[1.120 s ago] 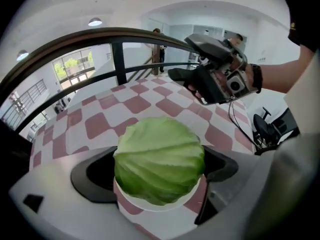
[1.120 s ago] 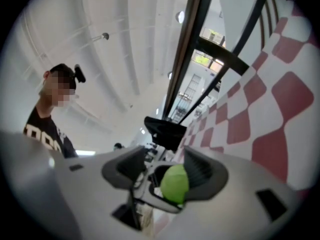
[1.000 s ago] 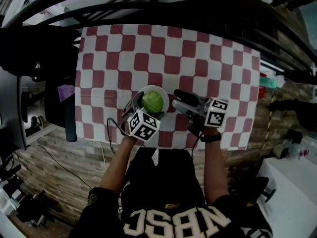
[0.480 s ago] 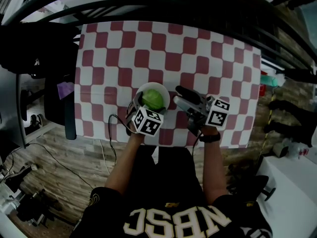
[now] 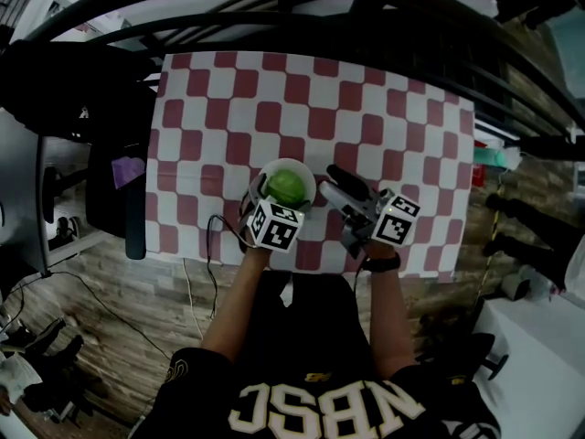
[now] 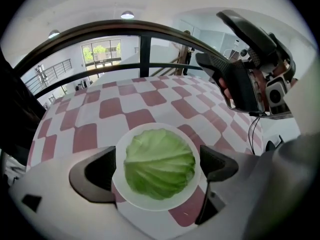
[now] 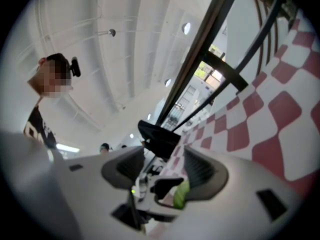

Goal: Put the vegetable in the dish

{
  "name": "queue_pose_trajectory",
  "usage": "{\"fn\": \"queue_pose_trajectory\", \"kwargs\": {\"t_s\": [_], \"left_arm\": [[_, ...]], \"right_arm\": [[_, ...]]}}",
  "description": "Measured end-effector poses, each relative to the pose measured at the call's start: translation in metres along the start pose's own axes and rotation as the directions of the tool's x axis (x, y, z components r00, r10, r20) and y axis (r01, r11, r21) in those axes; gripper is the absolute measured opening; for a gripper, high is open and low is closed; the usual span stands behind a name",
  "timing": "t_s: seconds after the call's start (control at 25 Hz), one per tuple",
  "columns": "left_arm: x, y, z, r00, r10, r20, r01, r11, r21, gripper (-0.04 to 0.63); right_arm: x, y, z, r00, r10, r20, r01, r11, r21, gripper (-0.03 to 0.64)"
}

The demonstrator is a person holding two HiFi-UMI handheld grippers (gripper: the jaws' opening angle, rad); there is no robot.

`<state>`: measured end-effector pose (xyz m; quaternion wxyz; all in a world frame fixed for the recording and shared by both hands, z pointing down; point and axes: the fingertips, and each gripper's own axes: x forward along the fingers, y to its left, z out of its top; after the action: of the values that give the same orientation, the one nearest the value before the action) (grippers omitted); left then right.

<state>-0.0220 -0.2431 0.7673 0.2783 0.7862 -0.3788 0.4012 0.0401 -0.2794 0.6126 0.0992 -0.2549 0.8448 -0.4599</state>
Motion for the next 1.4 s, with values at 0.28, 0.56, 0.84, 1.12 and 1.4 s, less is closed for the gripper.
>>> {"fn": "queue_pose_trajectory", "kwargs": {"t_s": [0.28,0.56,0.84,1.12,1.4], "left_arm": [[-0.062,0.017,0.05,0.979,0.056,0.197,-0.056,0.998,-0.007,0.528],[-0.166,0.057,0.134,0.865,0.179,0.469,-0.142,0.983,-0.113,0.373],[-0.26,0.067,0.204,0.728,0.213,0.652,-0.196,0.976,-0.1,0.281],[-0.325,0.049,0.257,0.618,0.193,0.762,-0.196,0.977,-0.089,0.218],[-0.368,0.038,0.277,0.536,0.19,0.822,-0.189,0.977,-0.102,0.136]], "right_arm": [[-0.009,0.033,0.051,0.961,-0.195,0.198,0.239,0.942,-0.235,0.241],[0.015,0.1,0.111,0.92,-0.273,0.279,0.387,0.739,-0.551,0.239],[0.021,0.158,0.156,0.865,-0.312,0.393,0.5,0.611,-0.614,0.212],[0.019,0.213,0.194,0.822,-0.298,0.486,0.565,0.543,-0.622,0.149],[0.01,0.243,0.201,0.802,-0.281,0.526,0.587,0.527,-0.614,0.068]]}}
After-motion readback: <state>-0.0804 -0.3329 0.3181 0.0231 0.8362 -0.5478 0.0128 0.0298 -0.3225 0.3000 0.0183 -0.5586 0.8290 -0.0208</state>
